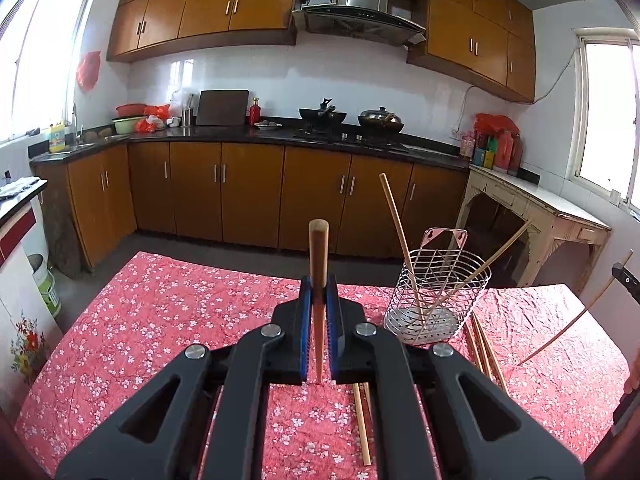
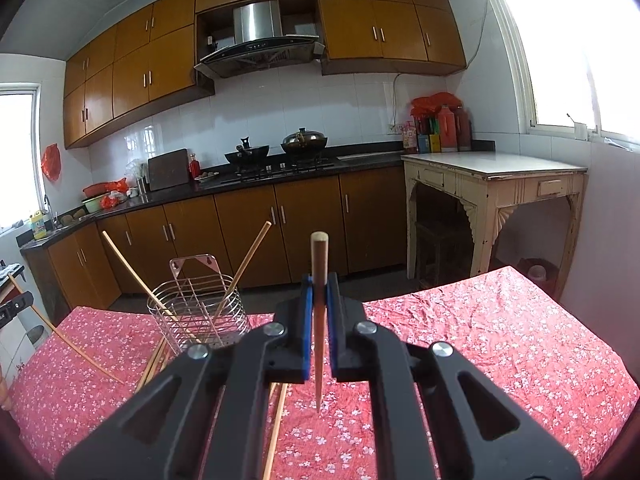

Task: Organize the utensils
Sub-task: 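Lift both held chopsticks upright and carry them to the wire holder, then drop the chopsticks into the holder and open both tools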

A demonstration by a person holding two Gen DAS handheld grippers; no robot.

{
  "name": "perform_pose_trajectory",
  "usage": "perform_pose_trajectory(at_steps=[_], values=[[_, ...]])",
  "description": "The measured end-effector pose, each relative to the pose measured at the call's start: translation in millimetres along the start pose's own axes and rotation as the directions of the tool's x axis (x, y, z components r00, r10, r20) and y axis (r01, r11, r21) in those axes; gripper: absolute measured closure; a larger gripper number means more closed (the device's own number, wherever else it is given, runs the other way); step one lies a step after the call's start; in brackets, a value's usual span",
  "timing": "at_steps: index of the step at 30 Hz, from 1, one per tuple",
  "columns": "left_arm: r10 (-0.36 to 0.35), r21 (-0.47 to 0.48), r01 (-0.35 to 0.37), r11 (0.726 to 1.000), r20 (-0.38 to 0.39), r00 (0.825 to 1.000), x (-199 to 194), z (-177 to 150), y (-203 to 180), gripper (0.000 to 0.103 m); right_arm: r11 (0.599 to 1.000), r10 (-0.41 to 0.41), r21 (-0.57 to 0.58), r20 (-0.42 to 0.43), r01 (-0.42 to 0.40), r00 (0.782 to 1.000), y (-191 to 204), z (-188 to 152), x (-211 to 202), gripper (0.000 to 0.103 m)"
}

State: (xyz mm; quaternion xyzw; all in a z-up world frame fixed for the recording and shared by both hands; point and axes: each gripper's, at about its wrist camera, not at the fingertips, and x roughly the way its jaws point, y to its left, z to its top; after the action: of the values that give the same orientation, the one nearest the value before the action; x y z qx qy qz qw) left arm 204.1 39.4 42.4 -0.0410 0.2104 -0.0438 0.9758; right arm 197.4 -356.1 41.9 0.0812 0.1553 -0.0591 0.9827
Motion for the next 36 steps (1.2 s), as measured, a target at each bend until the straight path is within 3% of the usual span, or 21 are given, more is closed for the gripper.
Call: perform_pose_trajectory(at_steps=[7,13,18,25,30,36], values=[[-0.012,0.004,0.012,1.000,0.027,1.000,-1,20,-7,0.096,0.999,0.039,0.000,0.070,-0.039,0.997,10,28,-14,0.095],[-0.035,0.027,0.032,0.999,0.093,0.995,-13,58,-26,0.096,0.986,0.156,0.035,0.147,-0.163,0.977,20,78,-31,0.095],[-0.059,0.013,0.058,0.998,0.176,0.983,-19,99,-54,0.096,0.968,0.233,0.056,0.178,-0.246,0.956,39,111,-14,0.095],[-0.061,-0.055,0.079,0.995,0.285,0.957,-7,128,-84,0.096,0.961,0.267,0.023,0.195,-0.277,0.944,70,119,29,0.095],[-0.065,-0.069,0.085,0.994,0.254,0.965,28,118,-92,0.096,0.955,0.284,0.042,0.141,-0.293,0.948,74,106,64,0.096],[-0.070,-0.094,0.085,0.992,0.157,0.985,66,96,-88,0.096,0.951,0.299,0.062,0.054,-0.302,0.953,74,87,92,0.095]])
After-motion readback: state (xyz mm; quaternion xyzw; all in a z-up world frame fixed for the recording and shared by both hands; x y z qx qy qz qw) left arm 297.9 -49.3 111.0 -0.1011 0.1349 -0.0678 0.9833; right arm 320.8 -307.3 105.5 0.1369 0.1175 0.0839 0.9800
